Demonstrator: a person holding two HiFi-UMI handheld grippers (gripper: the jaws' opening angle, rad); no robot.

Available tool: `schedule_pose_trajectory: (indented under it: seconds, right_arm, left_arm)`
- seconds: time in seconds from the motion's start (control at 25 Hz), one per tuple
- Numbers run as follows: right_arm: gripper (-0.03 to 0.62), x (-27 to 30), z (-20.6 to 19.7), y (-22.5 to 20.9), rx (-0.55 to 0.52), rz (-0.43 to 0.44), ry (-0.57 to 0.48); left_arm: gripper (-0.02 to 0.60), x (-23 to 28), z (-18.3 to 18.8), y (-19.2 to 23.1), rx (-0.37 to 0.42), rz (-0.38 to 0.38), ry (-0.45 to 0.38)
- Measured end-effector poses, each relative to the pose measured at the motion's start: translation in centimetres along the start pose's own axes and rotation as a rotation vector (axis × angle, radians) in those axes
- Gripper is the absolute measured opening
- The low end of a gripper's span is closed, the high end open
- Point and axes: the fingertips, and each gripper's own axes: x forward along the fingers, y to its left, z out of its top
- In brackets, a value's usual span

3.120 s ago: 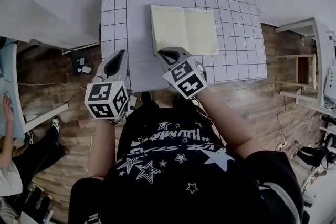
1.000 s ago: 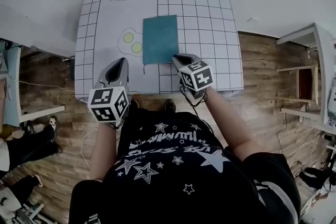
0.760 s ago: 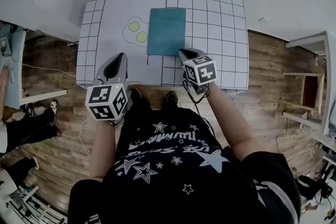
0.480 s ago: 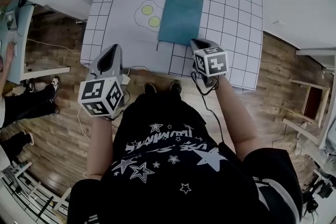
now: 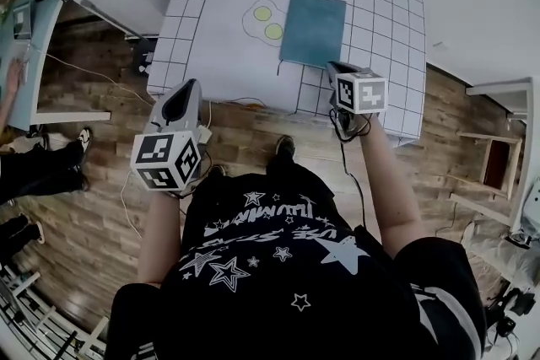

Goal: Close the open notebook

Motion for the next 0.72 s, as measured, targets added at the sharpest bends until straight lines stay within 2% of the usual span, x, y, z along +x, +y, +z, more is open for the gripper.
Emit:
schedule_pose_trajectory:
  seconds: [0.2,0.52,0.72]
  right_arm:
    - [0.02,-2.4,0.9,6.2,0.025,-0.058,-0.08]
    - [0.02,-4.2,-0.6,15.9,0.04,-0.146,-0.146]
    - [0.02,-5.8,-0.7,20.9,0.043,-0.158,-0.208]
  left_arm:
    - [0.009,-4.4,-1.5,4.9,-0.03,-0.055,0.002]
    - [0.009,-8.9,-1.8,11.6,0.016,-0.138,-0.022]
    - [0.009,-10.4,-1.9,13.5,0.023,-0.198,-0.038]
